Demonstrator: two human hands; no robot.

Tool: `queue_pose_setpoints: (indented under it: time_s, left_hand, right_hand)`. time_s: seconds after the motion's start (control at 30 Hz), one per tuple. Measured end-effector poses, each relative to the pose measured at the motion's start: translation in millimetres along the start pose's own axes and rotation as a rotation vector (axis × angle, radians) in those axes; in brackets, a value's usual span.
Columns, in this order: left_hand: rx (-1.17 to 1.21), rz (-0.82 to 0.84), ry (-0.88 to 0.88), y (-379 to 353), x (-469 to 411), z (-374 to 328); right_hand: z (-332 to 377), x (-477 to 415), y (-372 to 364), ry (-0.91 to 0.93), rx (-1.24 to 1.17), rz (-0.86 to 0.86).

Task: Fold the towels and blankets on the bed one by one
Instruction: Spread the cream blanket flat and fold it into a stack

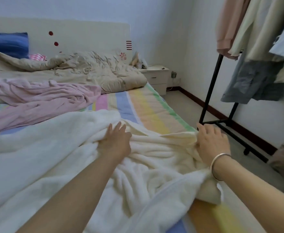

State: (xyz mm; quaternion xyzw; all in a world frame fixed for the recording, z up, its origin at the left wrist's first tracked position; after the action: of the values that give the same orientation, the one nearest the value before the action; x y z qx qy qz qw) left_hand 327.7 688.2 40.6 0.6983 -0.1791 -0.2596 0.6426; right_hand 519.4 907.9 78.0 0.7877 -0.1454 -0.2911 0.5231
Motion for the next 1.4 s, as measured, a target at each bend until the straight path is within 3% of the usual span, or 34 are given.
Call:
queue_pose_setpoints:
  time_s: [0.13, 0.2, 0.27, 0.3, 0.37, 0.43, 0.57, 0.7, 0.83, 0.93, 1.1, 1.2, 1.27, 1.33, 1.4]
  left_hand:
    - [0.477, -0.326, -0.035, -1, 74, -16]
    - [0.612, -0.301, 0.020, 7, 118, -19]
    - [0.652, -0.193, 0.087, 15, 159, -21]
    - [0.674, -0.162, 0.114, 18, 172, -19]
    - [0.778, -0.092, 0.183, 23, 199, -19]
    - [0.872, 0.017, 0.199, 28, 222, -23]
    - [0.622, 0.154, -0.014, 24, 264, -36]
    - [0.205, 0.030, -0.267, 16, 282, -27]
    - [-0.053, -0.067, -0.273, 35, 304, 35]
    - [-0.151, -0.086, -0.145, 41, 339, 90]
    - [-0.230, -0.035, 0.091, 33, 372, 129]
    - [-0.230, -0.077, 0.240, 37, 372, 117]
    - [-0.200, -0.181, 0.245, 35, 372, 93]
    - [-0.111, -0.230, 0.130, 31, 369, 60]
    - [0.006, -0.245, -0.016, 29, 360, 31]
  right_hand:
    - [15, 6, 7, 0.319, -0.151, -0.242]
    - [15, 13, 7, 0.500, -0.177, -0.353]
    - [8, 23, 9, 0.644, -0.128, -0.274]
    - [5, 26, 9, 0.671, -0.084, -0.156]
    - [-4, 31, 4, 0.639, 0.030, 0.080]
    - [-12, 37, 0, 0.598, 0.053, 0.174]
    - [-25, 54, -9, 0.491, -0.004, 0.218]
    - [-40, 78, -12, 0.349, -0.091, 0.195]
    - [-61, 102, -20, 0.236, -0.229, 0.256]
    - [-69, 115, -21, 0.189, -0.301, 0.275]
    - [-60, 132, -4, 0.186, -0.190, 0.083]
    - [-53, 141, 10, 0.304, -0.194, -0.100]
    - [-49, 145, 12, 0.420, -0.297, -0.029]
    - [-49, 150, 7, 0.516, -0.356, 0.194]
    - [-54, 154, -2, 0.591, -0.320, 0.258]
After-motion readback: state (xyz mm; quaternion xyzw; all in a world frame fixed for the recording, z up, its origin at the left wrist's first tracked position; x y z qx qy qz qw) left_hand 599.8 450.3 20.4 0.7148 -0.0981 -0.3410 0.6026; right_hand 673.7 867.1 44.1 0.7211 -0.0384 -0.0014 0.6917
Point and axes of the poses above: each hand's wrist, its own x-axis away from the middle knuckle, its own y-axis out of the back of the hand, z = x × y, the point moved 1 cm from there along -x, towards the middle knuckle, and after that the axes turned 8 degrees about x, right-handed, at the moved point
